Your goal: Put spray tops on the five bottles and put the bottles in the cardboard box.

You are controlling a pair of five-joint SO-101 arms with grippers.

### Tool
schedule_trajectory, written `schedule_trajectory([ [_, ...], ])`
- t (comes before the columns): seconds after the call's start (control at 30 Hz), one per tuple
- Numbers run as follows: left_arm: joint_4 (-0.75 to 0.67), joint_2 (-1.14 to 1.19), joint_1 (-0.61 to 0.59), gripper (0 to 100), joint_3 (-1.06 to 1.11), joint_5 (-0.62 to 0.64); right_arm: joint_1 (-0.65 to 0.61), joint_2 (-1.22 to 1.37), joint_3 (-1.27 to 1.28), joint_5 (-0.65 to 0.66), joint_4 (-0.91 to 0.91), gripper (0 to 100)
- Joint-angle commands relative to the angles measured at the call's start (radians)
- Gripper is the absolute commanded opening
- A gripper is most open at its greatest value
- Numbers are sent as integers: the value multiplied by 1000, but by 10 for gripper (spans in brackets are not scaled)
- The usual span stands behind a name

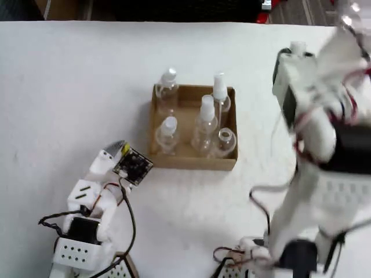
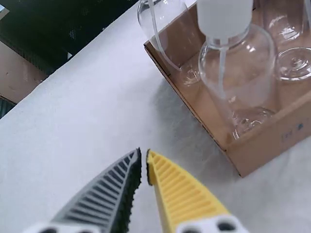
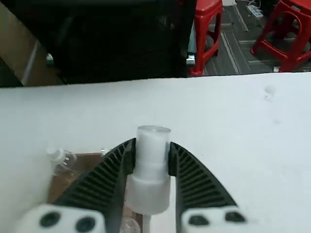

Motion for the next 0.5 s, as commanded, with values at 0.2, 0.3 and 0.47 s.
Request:
schedule_trajectory([
  [0.2, -15, 4, 4, 24, -5, -8, -194, -283, 333, -74, -196, 15],
  [0.3, -15, 4, 4, 24, -5, -8, -202, -360, 526, -74, -335, 15],
  [0.47, -17, 4, 2, 24, -5, -8, -196, -558, 907, -74, -633, 15],
])
